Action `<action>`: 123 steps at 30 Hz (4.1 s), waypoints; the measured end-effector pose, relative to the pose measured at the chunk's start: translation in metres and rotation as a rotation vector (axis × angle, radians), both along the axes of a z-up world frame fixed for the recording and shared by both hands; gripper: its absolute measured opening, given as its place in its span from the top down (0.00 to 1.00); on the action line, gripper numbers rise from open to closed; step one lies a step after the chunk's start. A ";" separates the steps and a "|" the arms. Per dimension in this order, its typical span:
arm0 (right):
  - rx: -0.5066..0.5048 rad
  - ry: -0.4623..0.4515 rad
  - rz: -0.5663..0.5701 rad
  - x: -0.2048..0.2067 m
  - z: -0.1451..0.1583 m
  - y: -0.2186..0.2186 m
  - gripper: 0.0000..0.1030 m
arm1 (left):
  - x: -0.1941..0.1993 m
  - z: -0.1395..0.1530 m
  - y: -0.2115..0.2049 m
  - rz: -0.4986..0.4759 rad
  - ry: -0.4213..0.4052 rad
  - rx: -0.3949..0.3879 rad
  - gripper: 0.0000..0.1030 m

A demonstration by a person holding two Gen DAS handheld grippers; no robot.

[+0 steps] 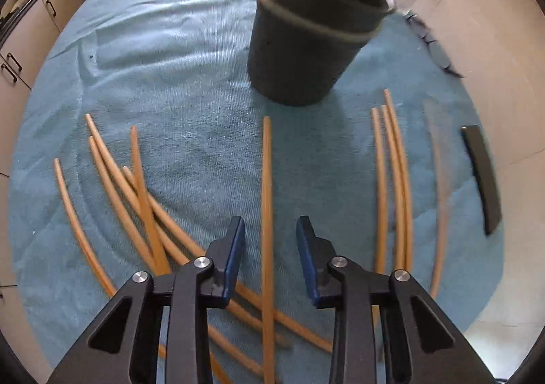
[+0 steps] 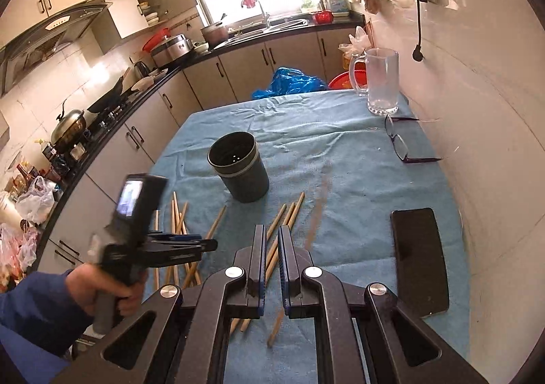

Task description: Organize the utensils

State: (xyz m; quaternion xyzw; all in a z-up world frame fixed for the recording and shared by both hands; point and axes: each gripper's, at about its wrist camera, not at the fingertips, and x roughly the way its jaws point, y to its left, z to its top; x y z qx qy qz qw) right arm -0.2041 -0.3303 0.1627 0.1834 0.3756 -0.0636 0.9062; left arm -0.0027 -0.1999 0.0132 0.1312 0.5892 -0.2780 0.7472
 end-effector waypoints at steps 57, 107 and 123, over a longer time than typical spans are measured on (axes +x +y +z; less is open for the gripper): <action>0.144 -0.026 -0.169 0.002 -0.026 -0.023 0.94 | -0.058 0.145 0.113 0.059 -0.206 -0.379 0.94; 0.322 0.269 -0.278 0.102 -0.096 -0.130 0.66 | -0.035 0.201 0.107 0.080 -0.318 -0.398 0.94; 0.269 0.452 -0.211 0.152 -0.159 -0.128 0.93 | -0.018 0.198 0.120 0.177 -0.313 -0.382 0.94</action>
